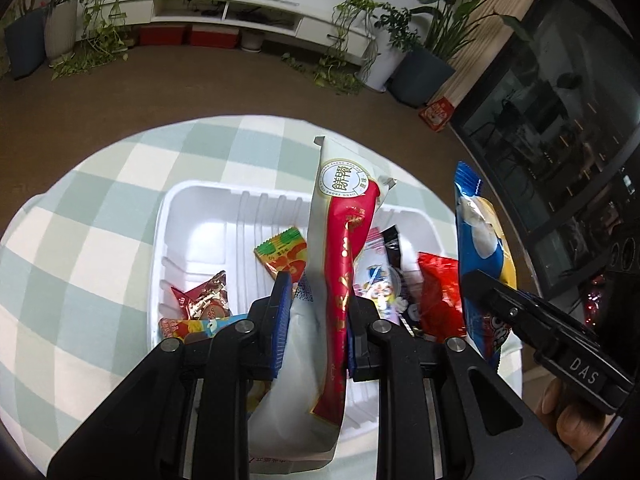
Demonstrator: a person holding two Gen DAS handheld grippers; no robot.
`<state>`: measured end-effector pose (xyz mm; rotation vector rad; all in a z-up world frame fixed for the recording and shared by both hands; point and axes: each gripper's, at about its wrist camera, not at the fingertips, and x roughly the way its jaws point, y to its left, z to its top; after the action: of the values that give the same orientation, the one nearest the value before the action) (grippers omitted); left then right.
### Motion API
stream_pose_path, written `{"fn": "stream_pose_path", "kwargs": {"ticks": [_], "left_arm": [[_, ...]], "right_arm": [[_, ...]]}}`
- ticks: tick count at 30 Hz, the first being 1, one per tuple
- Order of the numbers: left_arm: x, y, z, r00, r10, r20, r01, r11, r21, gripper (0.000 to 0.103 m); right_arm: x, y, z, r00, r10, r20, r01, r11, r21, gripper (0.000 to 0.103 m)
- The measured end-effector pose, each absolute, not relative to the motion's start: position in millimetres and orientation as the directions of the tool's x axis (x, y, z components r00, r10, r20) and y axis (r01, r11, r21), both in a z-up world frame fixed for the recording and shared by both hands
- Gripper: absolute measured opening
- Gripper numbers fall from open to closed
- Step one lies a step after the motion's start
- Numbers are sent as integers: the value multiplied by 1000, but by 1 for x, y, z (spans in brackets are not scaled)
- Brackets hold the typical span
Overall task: Organize snacks
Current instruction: 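Carry the white-red and blue packets into the white tray and release them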
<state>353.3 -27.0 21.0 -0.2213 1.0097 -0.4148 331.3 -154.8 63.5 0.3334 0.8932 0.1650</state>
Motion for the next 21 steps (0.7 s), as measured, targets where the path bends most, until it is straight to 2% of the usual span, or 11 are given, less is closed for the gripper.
{"fn": "stream_pose_path", "kwargs": {"ticks": [10,21], "left_arm": [[365,-34,-25,402,-411,-818,213,911,-353,20],[362,-38,-35,421,-390,-819,204,921,-333,21]], "right_arm": [[342,-137,30,555,228,-800,28,956,291,29],[344,-133,17,551,187,-813,42,967,250,30]]}}
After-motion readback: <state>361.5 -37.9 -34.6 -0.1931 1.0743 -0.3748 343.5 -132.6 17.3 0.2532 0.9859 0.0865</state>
